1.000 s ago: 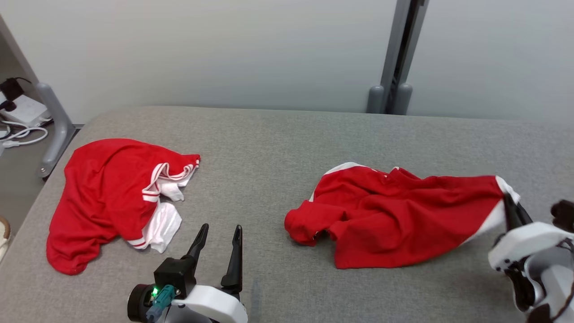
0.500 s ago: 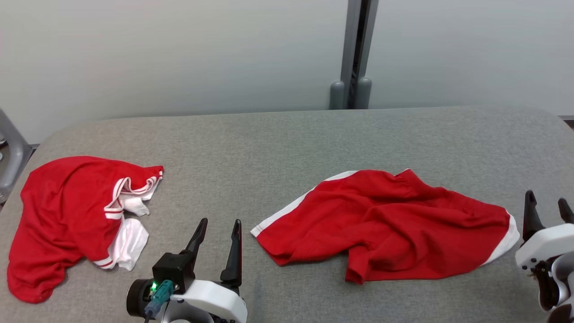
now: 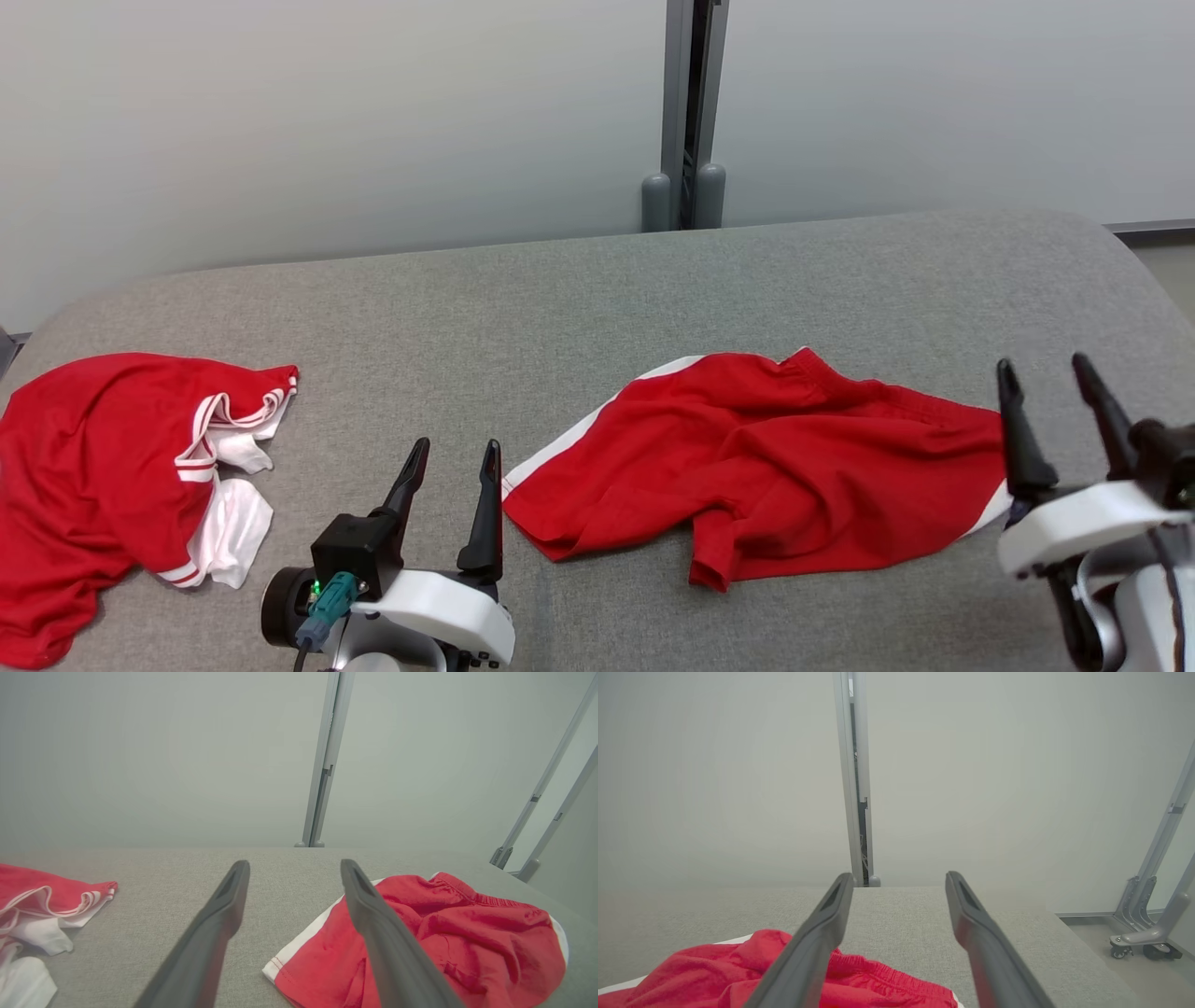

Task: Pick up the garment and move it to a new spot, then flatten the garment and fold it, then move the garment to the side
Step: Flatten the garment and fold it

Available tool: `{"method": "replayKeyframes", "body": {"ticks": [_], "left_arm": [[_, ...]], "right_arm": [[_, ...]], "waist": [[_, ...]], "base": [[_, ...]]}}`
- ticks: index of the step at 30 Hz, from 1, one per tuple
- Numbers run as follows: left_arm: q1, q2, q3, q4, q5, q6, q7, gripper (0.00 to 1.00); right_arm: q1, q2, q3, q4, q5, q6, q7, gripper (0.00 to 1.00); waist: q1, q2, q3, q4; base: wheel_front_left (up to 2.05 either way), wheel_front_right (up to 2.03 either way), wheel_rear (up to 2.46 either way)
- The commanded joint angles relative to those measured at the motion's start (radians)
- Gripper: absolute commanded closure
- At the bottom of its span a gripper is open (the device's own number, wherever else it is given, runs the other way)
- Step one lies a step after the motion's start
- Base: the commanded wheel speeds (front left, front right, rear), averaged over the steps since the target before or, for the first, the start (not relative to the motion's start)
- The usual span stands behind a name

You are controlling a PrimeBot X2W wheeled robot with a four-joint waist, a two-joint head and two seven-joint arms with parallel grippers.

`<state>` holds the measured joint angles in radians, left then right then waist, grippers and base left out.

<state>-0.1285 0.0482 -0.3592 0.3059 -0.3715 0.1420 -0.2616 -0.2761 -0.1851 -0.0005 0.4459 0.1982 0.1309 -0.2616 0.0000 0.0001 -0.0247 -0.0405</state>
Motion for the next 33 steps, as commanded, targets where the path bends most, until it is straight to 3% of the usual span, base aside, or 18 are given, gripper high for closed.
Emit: {"method": "replayKeyframes", "body": {"ticks": [1, 14, 22, 26, 33], "left_arm": [[-0.007, 0.005, 0.002, -0.001, -0.004, 0.003, -0.004, 0.00], [-0.001, 0.005, 0.002, 0.010, 0.010, -0.008, -0.004, 0.00], [-0.026, 0.005, -0.035, 0.016, -0.003, -0.005, -0.004, 0.00], [-0.045, 0.005, -0.064, 0.020, -0.013, 0.001, -0.004, 0.00], [-0.070, 0.005, -0.079, 0.015, -0.019, 0.010, -0.004, 0.00]], "right_arm": [[0.032, 0.009, 0.007, -0.022, 0.007, 0.000, -0.005, 0.00], [0.033, 0.011, 0.063, -0.027, 0.027, 0.000, -0.005, 0.00], [-0.139, -0.055, 0.205, 0.173, 0.117, 0.000, 0.064, 0.00], [-0.254, -0.117, 0.299, 0.304, 0.233, 0.000, 0.120, 0.00], [-0.347, -0.190, 0.433, 0.414, 0.388, 0.000, 0.183, 0.00]], "waist": [[0.0000, -0.0001, 0.001, -0.001], [0.0000, -0.0001, 0.012, 0.025], [0.0000, -0.0001, 0.062, 0.092], [0.0000, -0.0001, 0.108, 0.156], [0.0000, -0.0001, 0.150, 0.230]], "base": [[0.00, 0.00, 0.00], [0.00, 0.00, 0.00], [0.00, 0.00, 0.00], [0.00, 0.00, 0.00], [0.00, 0.00, 0.00]]}}
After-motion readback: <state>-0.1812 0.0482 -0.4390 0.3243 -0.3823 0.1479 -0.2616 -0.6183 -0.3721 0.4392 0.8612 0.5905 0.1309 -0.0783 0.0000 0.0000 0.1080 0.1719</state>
